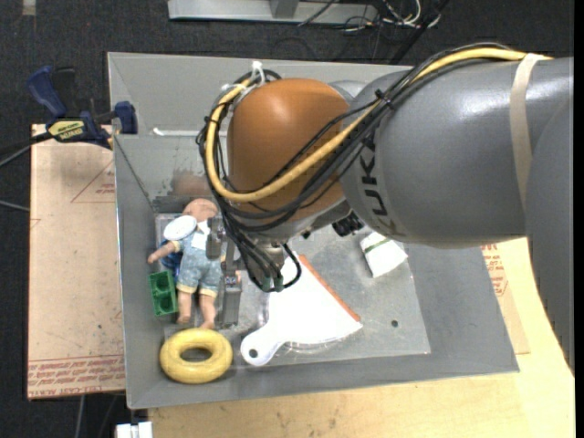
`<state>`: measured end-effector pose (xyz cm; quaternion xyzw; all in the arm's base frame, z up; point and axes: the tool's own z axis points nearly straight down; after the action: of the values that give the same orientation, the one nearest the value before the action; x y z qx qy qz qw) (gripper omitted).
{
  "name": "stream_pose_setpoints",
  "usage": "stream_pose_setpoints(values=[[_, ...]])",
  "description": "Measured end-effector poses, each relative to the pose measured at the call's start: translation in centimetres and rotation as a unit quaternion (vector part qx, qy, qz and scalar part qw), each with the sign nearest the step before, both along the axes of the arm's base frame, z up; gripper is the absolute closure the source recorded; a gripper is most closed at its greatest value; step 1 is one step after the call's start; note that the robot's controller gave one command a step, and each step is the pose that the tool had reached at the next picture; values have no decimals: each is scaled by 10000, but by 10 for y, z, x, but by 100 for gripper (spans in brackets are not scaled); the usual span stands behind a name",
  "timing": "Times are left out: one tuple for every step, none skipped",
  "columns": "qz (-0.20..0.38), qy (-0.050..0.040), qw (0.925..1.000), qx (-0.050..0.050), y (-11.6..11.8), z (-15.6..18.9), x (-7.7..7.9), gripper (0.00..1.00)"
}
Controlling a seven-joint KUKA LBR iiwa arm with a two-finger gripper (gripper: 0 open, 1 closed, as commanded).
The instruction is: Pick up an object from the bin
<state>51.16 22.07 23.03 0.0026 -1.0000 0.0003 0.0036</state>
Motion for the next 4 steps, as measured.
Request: stream_pose_setpoints(values=[[-22, -38, 10000, 10, -1, 5, 2, 0], [277, -65, 9996, 18, 3, -21, -5, 0], [536, -54, 9985, 21, 12, -78, -20, 0], [563, -41, 9984, 21, 13, -93, -23, 0]])
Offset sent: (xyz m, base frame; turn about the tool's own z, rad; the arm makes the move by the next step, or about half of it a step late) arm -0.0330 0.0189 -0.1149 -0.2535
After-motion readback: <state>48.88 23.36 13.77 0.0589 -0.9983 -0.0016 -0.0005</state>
